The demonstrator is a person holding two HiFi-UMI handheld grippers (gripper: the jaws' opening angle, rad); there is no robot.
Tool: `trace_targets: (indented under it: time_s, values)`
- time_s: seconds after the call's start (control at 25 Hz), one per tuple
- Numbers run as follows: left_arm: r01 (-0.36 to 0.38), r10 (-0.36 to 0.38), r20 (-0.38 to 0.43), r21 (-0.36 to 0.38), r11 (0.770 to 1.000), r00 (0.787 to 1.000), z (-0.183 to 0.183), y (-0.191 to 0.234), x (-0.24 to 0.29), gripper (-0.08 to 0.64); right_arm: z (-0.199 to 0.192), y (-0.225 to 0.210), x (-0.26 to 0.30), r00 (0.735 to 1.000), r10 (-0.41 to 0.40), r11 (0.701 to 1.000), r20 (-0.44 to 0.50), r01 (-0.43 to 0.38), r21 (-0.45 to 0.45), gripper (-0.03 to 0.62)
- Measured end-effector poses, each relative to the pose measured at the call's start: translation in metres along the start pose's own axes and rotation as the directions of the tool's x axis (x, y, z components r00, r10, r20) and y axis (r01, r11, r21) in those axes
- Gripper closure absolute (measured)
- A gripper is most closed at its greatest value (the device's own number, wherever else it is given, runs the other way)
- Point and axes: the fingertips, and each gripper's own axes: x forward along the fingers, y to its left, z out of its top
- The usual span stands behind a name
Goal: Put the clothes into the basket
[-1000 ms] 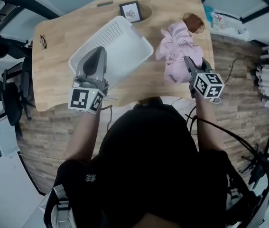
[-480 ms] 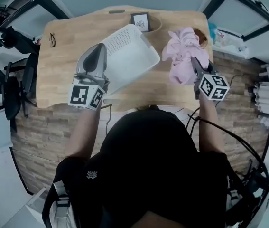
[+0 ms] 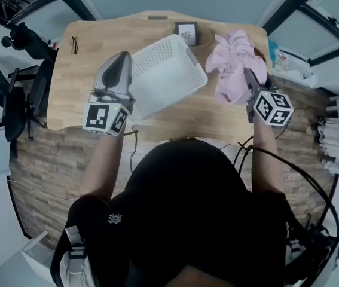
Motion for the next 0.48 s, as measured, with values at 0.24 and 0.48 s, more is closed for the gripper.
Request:
trace_targets:
  time_s: [0.24,0.48]
  values:
    - [-0.049,0.049,0.0,0.017,0.999,0.999,0.004,0.015,-0.016,0.554,0.019,0.021,0.016,0.998,0.056,0.998,0.019,-0.056,-0.028,0.459]
    - [-0.108,0.108,0.007,0.024,0.994,0.994,0.009,0.035,-0.041,0.554,0.037,0.053,0.032,0.991,0.129,0.991,0.031,-0.127,-0.051,0.459]
